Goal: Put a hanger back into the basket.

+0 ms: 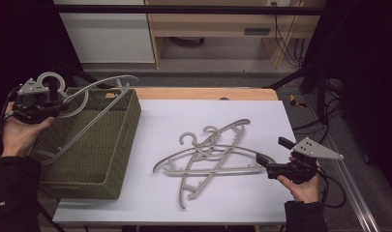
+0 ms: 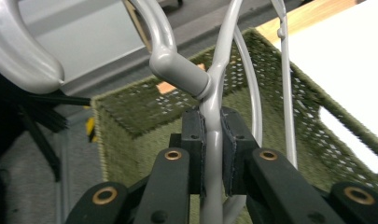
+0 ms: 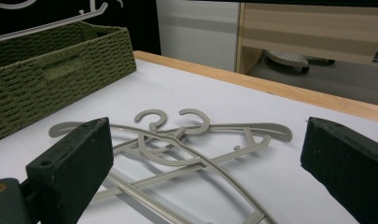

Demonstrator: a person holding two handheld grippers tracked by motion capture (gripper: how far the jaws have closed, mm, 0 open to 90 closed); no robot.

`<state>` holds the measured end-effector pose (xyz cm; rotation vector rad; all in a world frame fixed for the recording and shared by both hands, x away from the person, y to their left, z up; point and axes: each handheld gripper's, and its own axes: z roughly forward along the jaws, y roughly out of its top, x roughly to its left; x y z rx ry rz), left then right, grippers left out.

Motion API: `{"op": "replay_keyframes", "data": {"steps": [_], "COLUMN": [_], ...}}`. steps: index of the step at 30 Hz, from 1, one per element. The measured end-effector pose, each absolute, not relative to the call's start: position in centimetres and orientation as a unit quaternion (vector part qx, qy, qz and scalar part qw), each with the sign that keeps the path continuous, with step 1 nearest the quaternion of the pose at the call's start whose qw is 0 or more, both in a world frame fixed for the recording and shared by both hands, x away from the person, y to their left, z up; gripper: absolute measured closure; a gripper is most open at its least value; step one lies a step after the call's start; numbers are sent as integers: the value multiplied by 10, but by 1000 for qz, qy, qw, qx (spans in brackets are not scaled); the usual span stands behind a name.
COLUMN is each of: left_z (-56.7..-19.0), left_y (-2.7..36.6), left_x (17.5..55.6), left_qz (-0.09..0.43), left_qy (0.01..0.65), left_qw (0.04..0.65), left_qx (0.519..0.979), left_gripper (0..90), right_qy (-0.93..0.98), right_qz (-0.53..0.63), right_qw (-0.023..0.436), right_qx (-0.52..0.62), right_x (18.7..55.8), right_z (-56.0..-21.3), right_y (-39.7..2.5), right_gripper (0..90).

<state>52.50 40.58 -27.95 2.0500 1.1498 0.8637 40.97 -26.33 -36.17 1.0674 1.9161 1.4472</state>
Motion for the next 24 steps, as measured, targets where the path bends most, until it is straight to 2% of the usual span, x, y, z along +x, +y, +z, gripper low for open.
{"op": "replay_keyframes", "data": {"steps": [7,11,15,24], "left_z": [-295,-302,-308,-328], "left_y": [415,420,419,420], "left_x": [524,521,524,526], "left_qz": [334,339,338,320], "left_qy": [441,436,438,448], "left_qw": [287,303,273,260], "left_qx": [782,777,787,793], "left_gripper": [814,814,814,813], "right_qy": [704,707,708,707], "right_qz": [534,532,531,531], "right_qw": [254,252,251,252], "right_qx": [392,393,393,395], "right_x": [409,410,411,411], "right_z": [-361,-362,-363,-363], "right_y": [-263,-262,-260,-260], "right_gripper": [27,27,26,27]}}
